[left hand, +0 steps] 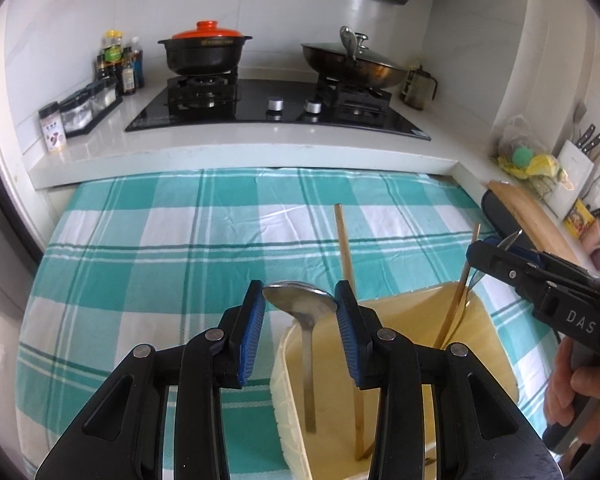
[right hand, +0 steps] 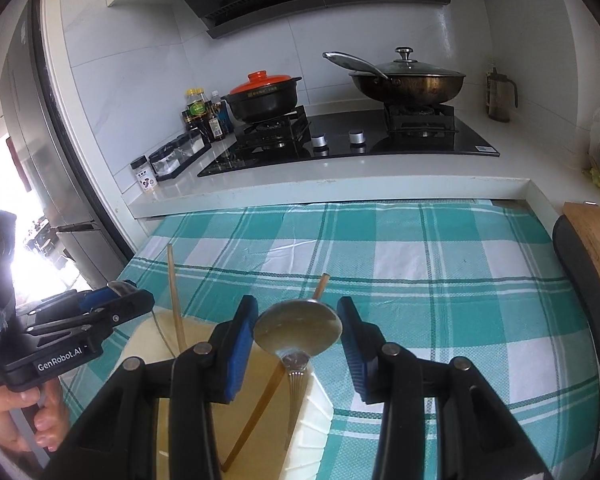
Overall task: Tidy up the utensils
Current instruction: 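Open both tools to release the spoons in the holder, then move both tools back down over the wooden chopstick pile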
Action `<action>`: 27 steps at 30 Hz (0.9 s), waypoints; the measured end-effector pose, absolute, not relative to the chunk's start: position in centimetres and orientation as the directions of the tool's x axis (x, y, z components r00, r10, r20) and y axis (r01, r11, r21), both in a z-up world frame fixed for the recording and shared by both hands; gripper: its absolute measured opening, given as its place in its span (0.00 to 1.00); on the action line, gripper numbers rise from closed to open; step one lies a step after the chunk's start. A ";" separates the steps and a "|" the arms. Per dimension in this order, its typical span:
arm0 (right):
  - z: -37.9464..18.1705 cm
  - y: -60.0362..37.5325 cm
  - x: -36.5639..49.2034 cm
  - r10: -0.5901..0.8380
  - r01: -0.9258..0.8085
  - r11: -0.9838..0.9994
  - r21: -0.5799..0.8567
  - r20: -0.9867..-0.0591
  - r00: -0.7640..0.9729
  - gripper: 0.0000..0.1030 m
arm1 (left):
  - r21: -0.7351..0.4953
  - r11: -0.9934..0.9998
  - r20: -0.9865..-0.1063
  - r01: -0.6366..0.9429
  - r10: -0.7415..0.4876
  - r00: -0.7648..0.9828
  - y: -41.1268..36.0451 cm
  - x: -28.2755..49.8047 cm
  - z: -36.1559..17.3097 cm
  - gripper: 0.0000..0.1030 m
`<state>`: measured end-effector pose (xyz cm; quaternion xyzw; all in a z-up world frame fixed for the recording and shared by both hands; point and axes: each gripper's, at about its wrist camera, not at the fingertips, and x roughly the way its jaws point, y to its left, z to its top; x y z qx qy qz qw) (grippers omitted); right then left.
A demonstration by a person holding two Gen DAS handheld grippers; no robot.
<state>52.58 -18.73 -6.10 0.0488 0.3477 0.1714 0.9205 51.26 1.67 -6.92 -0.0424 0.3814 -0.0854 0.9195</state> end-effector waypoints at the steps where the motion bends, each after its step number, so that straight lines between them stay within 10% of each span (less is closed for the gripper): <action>1: -6.1 -18.6 52.7 0.351 -0.279 0.936 0.215 -0.629 0.694 0.46 | -0.131 0.984 -0.698 0.119 -0.177 0.694 1.5 51.3 -7.0 0.40; 11: -1.9 -22.1 41.8 0.300 -0.326 0.943 0.067 -0.596 0.745 0.55 | -0.159 0.979 -0.667 0.126 -0.200 0.717 5.3 39.9 -4.6 0.70; 27: -17.5 -28.2 15.0 0.071 -0.116 0.993 -0.026 -0.656 0.752 0.58 | -0.243 0.954 -0.753 0.175 -0.300 0.586 -0.4 18.7 -17.9 0.76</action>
